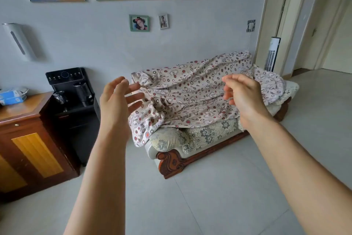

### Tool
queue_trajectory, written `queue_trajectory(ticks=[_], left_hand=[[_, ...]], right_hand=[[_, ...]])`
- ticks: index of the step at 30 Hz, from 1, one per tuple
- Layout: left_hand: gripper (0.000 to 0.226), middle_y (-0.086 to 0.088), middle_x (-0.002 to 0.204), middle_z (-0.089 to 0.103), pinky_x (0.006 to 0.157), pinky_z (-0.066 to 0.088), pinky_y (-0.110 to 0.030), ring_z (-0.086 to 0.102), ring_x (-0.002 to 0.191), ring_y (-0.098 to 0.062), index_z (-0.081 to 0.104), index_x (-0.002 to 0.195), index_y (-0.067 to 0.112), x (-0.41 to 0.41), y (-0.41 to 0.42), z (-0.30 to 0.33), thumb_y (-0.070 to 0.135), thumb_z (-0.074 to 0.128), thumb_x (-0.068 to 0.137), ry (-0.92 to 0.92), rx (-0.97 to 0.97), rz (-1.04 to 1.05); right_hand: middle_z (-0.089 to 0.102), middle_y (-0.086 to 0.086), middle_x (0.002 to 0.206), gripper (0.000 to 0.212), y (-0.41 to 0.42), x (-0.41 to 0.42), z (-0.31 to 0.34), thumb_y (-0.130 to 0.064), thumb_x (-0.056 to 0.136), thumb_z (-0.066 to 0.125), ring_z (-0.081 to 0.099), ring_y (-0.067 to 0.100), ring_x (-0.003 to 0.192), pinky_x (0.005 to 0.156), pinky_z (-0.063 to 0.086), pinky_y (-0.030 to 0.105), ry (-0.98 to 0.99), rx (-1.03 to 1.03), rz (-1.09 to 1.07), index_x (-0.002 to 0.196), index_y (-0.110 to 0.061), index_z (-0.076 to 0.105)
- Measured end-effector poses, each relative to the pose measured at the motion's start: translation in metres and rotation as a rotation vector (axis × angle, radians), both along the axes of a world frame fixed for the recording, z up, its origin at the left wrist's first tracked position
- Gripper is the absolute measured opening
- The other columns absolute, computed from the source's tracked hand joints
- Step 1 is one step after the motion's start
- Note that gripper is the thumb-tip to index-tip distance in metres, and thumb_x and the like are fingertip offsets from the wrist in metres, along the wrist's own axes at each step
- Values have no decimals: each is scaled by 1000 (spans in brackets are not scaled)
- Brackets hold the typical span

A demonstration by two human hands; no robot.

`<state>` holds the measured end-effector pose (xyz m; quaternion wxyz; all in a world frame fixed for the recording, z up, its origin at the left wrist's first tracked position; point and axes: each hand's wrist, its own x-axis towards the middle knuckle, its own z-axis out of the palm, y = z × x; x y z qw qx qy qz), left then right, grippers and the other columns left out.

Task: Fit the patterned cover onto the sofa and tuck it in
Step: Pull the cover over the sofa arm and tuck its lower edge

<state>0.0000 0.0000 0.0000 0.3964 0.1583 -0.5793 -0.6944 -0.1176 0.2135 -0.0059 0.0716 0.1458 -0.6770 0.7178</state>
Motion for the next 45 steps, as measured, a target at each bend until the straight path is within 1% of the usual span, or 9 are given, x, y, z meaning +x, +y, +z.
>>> queue_trajectory(ticks=[4, 18, 23, 26, 30, 36, 39, 42, 45], left_hand=[[15, -7, 97, 71, 88, 53, -43, 67, 81, -23, 56, 111, 23, -10, -49, -1, 21, 46, 99, 2, 9, 9], [21, -4, 91, 73, 78, 55, -36, 69, 76, -20, 58, 117, 19, -60, -205, -26, 21, 47, 99, -24, 80, -8], [27, -3, 93, 73, 78, 54, -36, 69, 80, -19, 55, 124, 17, -88, -264, -38, 24, 47, 99, -11, 134, 11], [27, -2, 92, 73, 80, 55, -36, 69, 81, -19, 55, 125, 18, -115, -301, -41, 24, 48, 99, -11, 143, 41], [26, -3, 92, 73, 82, 55, -37, 69, 81, -20, 56, 124, 19, -165, -354, -35, 25, 48, 100, -1, 145, 56], [21, -6, 93, 72, 74, 54, -35, 67, 78, -21, 58, 117, 16, -249, -421, -31, 23, 50, 98, 3, 166, 6], [18, -7, 95, 71, 72, 54, -34, 66, 77, -21, 59, 112, 16, -284, -454, -36, 22, 50, 98, -17, 181, -25], [17, -6, 93, 72, 74, 55, -35, 67, 77, -21, 60, 110, 16, -311, -483, -41, 22, 51, 98, -22, 196, -23], [17, -6, 92, 72, 79, 55, -37, 67, 77, -22, 61, 110, 15, -349, -523, -47, 22, 52, 97, -66, 174, -57]], right_hand=[[55, 0, 71, 16, -51, -14, -5, -11, 94, 53, 49, 9, 55, 47, 39, 15, -24, 6, 18, 84, -17, 64], [57, 1, 74, 13, -225, -80, -30, -12, 95, 53, 50, 10, 60, 54, 40, 20, -97, 8, 89, 89, -16, 63], [57, -1, 73, 11, -284, -123, -34, -11, 94, 54, 50, 8, 58, 49, 40, 17, -102, 6, 120, 93, -12, 65], [56, -2, 70, 13, -327, -156, -36, -11, 93, 55, 50, 8, 56, 47, 39, 17, -103, -10, 152, 86, -16, 64], [56, -2, 71, 10, -382, -209, -34, -13, 93, 56, 50, 8, 57, 49, 40, 19, -132, -31, 170, 87, -15, 64], [54, 0, 69, 11, -467, -282, -31, -8, 93, 54, 48, 10, 55, 46, 37, 16, -137, -36, 183, 92, -9, 65], [54, 0, 67, 12, -505, -311, -33, -8, 92, 54, 48, 10, 55, 48, 35, 21, -149, -10, 190, 93, -8, 65], [54, 0, 66, 12, -532, -334, -39, -9, 93, 54, 48, 9, 54, 49, 36, 21, -156, -3, 196, 87, -11, 65], [53, 0, 68, 12, -569, -362, -50, -9, 93, 54, 48, 9, 55, 50, 38, 19, -168, 19, 180, 93, -8, 65]])
